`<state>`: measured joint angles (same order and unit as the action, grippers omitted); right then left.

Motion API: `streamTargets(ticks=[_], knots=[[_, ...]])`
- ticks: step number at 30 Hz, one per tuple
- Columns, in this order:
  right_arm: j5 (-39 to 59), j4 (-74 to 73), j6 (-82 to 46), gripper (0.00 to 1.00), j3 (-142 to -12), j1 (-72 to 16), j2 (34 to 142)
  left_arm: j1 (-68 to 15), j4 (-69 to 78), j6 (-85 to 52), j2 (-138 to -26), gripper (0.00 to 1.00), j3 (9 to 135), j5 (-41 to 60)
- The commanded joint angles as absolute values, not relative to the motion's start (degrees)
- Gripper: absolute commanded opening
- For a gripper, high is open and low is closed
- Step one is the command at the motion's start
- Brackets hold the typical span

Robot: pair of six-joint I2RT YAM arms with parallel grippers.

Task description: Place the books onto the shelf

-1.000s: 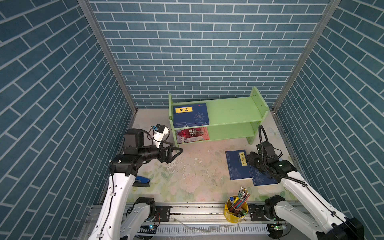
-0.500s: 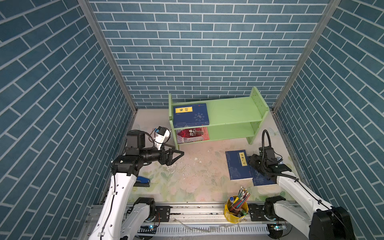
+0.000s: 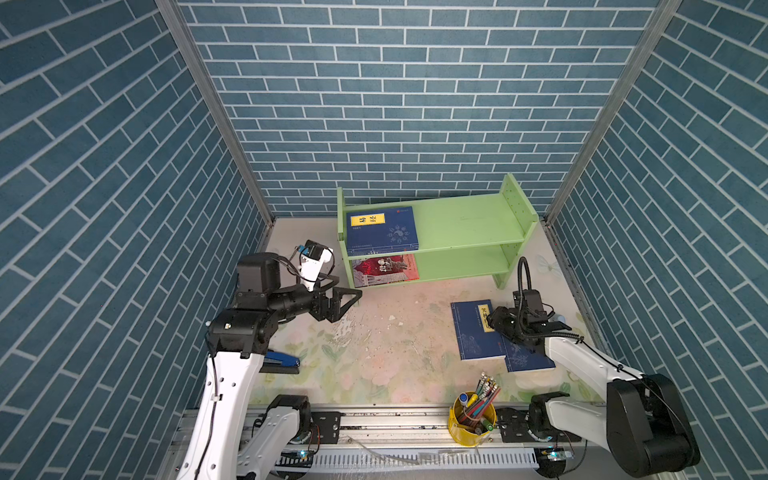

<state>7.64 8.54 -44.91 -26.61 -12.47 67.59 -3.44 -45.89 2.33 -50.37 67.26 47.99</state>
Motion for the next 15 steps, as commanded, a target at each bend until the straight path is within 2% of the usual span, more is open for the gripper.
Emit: streamTargets(ticks=[1,15], knots=[[9.4,7.6,-42.2,0.54,-28.5,-12.2,68.5,-3.0,-47.4,1.8,-51.5,0.93,70.5,43.0],[13.5,7.8,-39.0,0.52,-30.4,-12.3,74.2,-2.8,-45.4,-1.7,-51.7,0.94,70.7,43.6]])
